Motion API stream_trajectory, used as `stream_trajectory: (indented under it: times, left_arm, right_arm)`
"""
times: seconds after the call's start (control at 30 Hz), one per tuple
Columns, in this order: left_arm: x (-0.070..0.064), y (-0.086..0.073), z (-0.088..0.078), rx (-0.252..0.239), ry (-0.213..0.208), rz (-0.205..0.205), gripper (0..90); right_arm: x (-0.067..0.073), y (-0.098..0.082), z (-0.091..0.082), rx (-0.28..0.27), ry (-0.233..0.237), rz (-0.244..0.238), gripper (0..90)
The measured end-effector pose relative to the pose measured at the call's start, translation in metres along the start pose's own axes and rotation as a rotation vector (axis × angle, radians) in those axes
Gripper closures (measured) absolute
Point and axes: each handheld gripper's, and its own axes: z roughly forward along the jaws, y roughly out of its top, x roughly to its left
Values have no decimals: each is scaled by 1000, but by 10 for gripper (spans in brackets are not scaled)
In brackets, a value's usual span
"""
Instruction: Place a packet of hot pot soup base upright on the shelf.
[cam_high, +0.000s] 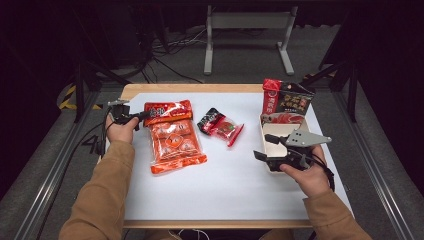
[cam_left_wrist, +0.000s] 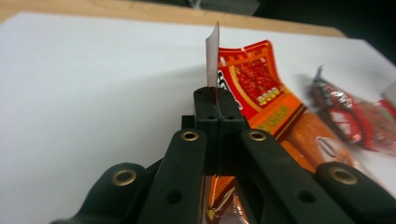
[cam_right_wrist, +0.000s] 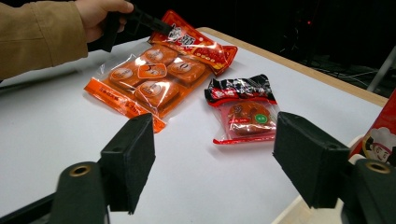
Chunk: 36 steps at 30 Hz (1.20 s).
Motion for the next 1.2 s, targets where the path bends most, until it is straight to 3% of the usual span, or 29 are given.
stream_trajectory:
  times: [0.17, 0.3, 0.53, 0.57, 0.63, 0.8, 1.0, 1.2]
  left_arm:
    - [-13, 6, -11, -27, -32, 31, 900]
    - [-23, 9, -19, -27, -19, 67, 900]
    - [-47, 18, -39, -100, -73, 123, 900]
    - [-58, 24, -46, -99, -78, 173, 900]
    - [-63, 25, -49, -104, -78, 188, 900]
    - [-88, 32, -65, -166, -144, 230, 900]
    - [-120, 36, -81, -185, -197, 311, 900]
    - [-147, 37, -93, -214, -252, 363, 900]
  right_arm:
    - [0, 0, 0, 3, 9, 1, 348]
    - [1, 1, 1, 5, 13, -1, 362]
    - [4, 2, 3, 6, 28, -4, 379]
    - [4, 3, 3, 7, 33, -6, 379]
    - [4, 4, 3, 6, 34, -6, 379]
    - [4, 5, 3, 0, 36, -2, 384]
    - [7, 10, 3, -11, 46, -8, 389]
    - [8, 12, 7, -10, 55, -11, 392]
